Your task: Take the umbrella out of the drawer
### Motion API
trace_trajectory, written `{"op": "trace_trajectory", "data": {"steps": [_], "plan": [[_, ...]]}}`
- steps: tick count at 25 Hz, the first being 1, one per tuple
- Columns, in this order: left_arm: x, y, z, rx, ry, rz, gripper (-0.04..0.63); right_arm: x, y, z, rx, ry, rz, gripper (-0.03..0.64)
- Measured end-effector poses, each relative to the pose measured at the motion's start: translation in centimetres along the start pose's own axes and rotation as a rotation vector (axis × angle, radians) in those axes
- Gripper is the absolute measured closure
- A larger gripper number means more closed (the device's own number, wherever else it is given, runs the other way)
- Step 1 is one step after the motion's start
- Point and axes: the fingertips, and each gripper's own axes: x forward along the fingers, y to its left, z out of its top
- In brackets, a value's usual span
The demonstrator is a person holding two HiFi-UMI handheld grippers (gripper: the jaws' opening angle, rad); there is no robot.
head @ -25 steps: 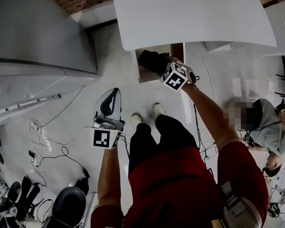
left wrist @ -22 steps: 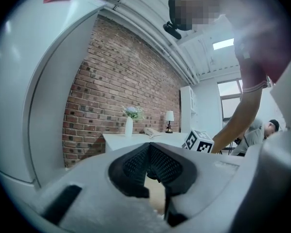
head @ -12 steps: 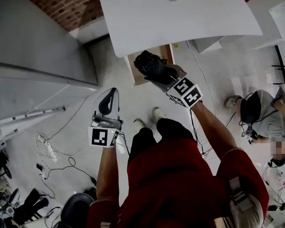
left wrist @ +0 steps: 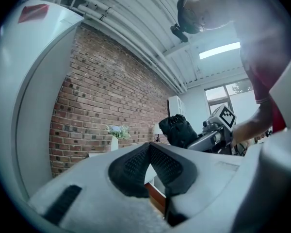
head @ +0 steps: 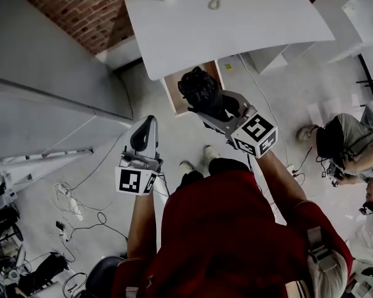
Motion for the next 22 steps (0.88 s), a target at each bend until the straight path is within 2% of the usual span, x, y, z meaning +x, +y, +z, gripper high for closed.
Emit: {"op": "trace_trajectory", "data": {"steps": [5,9,15,22], "plan": [[0.1,-1.3,2.2,0.023,-0.018,-0.019,0.594,-2.8,0.9,1.8,0.048,-0.107,0.022,0.36],[0.1,-1.6,3.2,0.031,-0.031,-0.024,0.594,-4.0,1.3,2.9,0.046,-0.158,0.028,0.36],[0.1,-2.6,3.7,0.046,-0.04,-0.033,0.594,-5.3,1.3,2.7,0.054,-0.19,0.019,0.36],[0.0,-2.5,3.7,0.051,-0.048,-0.035,0.594,-5.4,1.4,2.0,0.046,-0.175,0.005,0.36]]}}
